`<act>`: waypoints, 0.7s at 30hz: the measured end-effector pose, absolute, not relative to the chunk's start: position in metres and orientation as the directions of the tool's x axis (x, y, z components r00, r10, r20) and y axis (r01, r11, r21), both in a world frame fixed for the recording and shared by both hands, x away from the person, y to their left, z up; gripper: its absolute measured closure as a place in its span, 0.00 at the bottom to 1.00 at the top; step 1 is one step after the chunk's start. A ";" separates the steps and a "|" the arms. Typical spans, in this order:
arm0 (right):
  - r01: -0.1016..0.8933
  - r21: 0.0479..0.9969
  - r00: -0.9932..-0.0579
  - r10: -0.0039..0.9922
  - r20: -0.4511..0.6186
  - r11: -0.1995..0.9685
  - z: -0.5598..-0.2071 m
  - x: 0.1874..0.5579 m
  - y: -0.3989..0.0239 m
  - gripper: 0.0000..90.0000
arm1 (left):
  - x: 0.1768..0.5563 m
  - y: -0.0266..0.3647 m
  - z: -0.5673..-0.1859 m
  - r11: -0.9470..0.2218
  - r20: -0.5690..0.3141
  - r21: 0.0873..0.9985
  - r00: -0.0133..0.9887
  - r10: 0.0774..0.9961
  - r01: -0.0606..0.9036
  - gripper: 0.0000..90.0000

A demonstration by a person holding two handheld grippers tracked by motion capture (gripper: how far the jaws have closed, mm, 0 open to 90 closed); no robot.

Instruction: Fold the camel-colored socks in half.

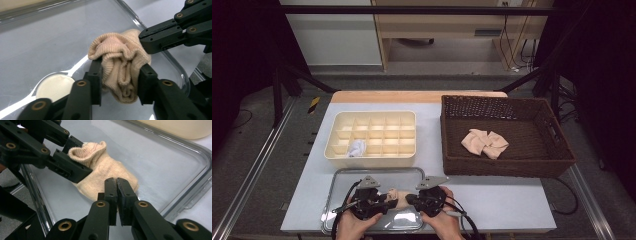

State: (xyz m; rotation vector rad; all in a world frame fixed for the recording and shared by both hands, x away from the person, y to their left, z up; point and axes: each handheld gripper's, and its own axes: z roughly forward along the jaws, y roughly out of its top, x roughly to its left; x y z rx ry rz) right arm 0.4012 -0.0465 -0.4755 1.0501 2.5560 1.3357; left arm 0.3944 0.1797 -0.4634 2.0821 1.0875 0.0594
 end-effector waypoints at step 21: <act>0.479 0.815 -0.745 0.642 0.180 0.327 -0.444 0.402 -0.093 0.79 | 0.388 0.186 -0.427 -0.320 -0.236 0.731 0.664 0.710 0.602 0.75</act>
